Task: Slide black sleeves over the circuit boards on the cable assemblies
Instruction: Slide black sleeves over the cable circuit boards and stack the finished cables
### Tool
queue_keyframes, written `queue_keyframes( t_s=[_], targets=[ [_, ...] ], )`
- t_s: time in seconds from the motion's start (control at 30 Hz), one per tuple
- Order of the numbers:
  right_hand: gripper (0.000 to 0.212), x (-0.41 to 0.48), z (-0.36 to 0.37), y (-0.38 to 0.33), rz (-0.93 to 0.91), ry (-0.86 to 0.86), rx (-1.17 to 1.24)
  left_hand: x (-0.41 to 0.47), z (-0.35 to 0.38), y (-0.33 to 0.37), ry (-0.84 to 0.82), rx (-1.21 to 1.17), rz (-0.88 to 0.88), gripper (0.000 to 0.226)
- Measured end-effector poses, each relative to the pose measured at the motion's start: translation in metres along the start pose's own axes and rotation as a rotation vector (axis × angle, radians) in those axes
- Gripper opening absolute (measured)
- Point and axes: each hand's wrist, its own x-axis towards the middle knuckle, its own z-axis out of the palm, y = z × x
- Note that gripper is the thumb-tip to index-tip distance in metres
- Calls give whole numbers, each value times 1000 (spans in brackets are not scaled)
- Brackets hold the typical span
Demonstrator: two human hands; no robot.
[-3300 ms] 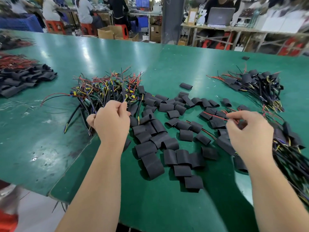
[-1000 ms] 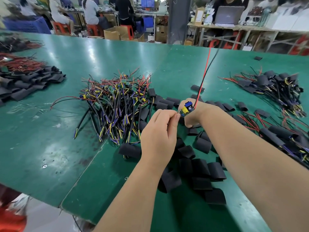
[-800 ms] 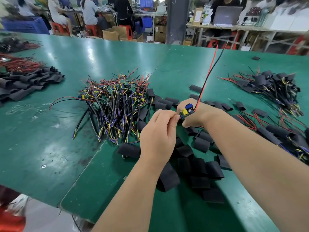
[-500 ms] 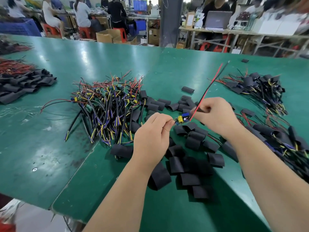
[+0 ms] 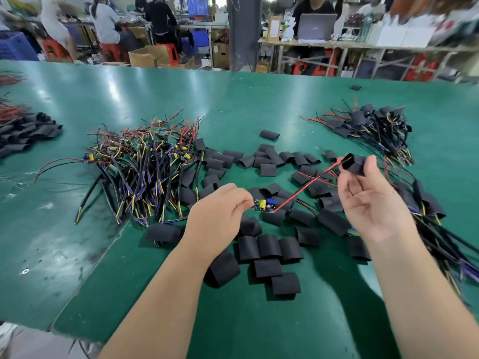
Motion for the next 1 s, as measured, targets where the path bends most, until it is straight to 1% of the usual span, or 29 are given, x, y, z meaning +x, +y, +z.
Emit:
queue_keyframes(
  t_s=[0.1, 0.13, 0.27, 0.4, 0.6, 0.7, 0.77, 0.83, 1.0],
  targets=[
    [13, -1, 0, 3, 2, 19, 8, 0, 1, 1, 8, 7, 15, 12],
    [12, -2, 1, 3, 10, 6, 6, 0, 1, 1, 12, 8, 20, 12],
    [32, -7, 3, 1, 48, -92, -16, 0, 2, 2, 3, 7, 16, 12],
    [41, -12, 7, -3, 52, -203, -56, 0, 2, 2, 5, 27, 13, 16],
    [36, -19, 11, -3, -26, -248, -177, -1, 1, 3, 0, 67, -5, 11],
    [43, -21, 12, 3, -88, -264, -325, 0, 0, 5, -8, 65, -12, 10],
    [45, -22, 13, 13, -52, -276, -400, 1, 0, 7, 9, 33, -10, 12],
    [40, -25, 13, 25, 19, -316, -452, 2, 0, 11, 44, -14, -5, 14],
    [26, -27, 10, 41, 146, -408, -412, 3, -3, 12, 149, -123, -8, 17]
  ],
)
